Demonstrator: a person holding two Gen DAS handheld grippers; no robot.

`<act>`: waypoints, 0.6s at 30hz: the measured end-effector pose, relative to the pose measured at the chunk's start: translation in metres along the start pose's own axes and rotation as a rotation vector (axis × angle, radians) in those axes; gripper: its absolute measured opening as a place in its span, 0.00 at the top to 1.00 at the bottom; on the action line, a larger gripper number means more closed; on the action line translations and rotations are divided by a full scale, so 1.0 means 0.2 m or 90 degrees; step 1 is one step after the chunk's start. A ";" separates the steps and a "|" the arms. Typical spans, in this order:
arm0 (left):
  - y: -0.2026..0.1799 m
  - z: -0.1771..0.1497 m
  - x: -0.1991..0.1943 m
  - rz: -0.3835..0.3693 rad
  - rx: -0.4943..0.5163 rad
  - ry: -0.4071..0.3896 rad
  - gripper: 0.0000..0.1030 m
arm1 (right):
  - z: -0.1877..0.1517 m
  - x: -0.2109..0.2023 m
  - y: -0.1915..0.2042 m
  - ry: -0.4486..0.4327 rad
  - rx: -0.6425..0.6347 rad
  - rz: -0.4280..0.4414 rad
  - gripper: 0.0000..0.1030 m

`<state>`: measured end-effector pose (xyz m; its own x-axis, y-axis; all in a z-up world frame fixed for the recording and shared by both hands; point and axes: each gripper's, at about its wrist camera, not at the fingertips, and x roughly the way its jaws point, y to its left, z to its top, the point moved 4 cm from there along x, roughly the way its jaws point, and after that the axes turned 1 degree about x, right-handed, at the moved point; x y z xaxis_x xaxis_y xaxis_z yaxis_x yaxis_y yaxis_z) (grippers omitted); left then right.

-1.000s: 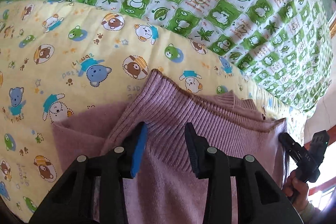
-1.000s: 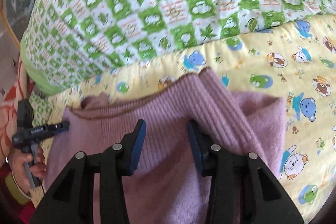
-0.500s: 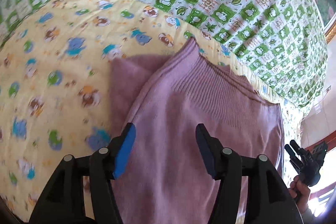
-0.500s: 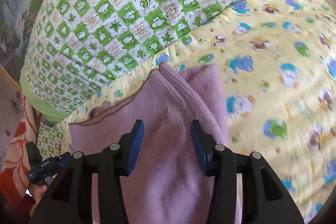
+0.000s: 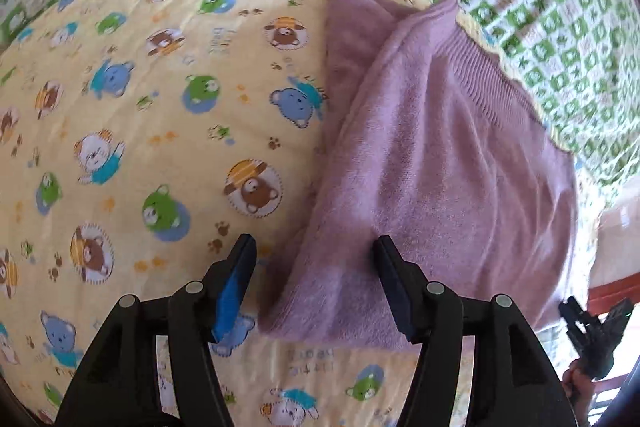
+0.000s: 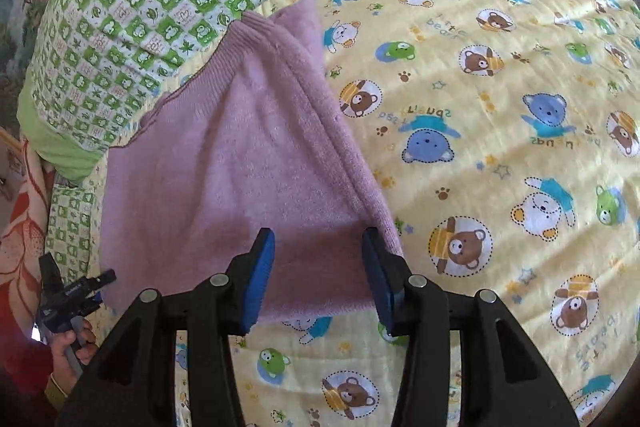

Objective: Fold small clothes
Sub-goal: 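Lay the hem over the collar and open both grippers, then close the left gripper on the folded sweater edge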

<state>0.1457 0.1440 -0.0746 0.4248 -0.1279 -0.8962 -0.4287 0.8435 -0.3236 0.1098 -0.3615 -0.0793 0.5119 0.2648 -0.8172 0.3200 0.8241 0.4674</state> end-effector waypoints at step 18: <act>0.06 -0.23 -0.07 -0.091 -0.163 0.041 0.21 | -0.04 -0.14 0.35 -0.021 -0.066 0.048 0.51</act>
<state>0.0977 0.1331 -0.0793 0.4475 -0.2748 -0.8510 -0.5592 0.6566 -0.5061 0.1108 -0.3079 -0.0265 0.5572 0.3126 -0.7693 0.1961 0.8507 0.4877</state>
